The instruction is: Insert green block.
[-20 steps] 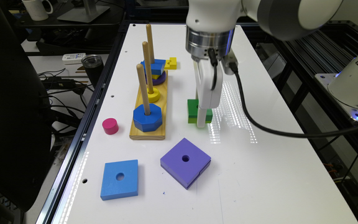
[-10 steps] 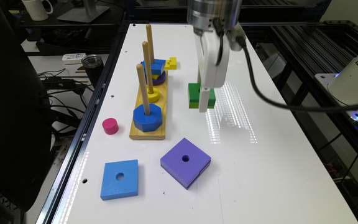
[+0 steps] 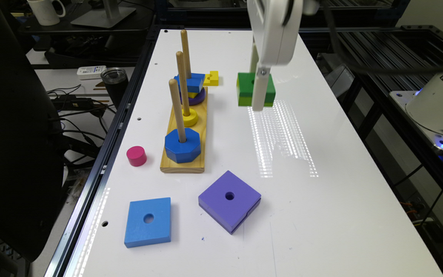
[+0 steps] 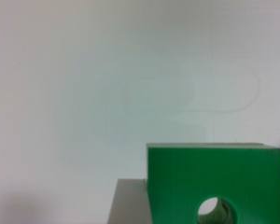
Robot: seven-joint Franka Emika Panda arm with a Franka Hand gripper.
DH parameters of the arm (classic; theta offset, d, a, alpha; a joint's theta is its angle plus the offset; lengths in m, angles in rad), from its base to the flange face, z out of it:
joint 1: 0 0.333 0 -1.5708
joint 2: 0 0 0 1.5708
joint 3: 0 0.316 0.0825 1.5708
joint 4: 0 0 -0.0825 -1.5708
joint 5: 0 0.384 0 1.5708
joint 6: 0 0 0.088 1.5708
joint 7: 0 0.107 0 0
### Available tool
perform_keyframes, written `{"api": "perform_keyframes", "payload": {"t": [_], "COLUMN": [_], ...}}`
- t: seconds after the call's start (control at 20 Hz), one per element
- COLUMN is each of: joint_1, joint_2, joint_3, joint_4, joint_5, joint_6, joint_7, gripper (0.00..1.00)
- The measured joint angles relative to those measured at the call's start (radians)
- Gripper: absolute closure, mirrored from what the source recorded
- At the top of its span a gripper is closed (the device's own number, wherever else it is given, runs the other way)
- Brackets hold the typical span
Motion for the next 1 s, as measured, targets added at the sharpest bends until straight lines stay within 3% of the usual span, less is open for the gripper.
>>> {"api": "perform_keyframes", "payload": {"t": [0.5,1.0], "joint_1": [-0.008,-0.009], "joint_2": [-0.082,-0.108], "joint_3": [-0.001,-0.002], "joint_4": [0.038,0.079], "joint_5": [0.0275,0.0346], "joint_6": [-0.109,-0.176], "joint_7": [-0.023,-0.027], "gripper": [1.00,1.00]}}
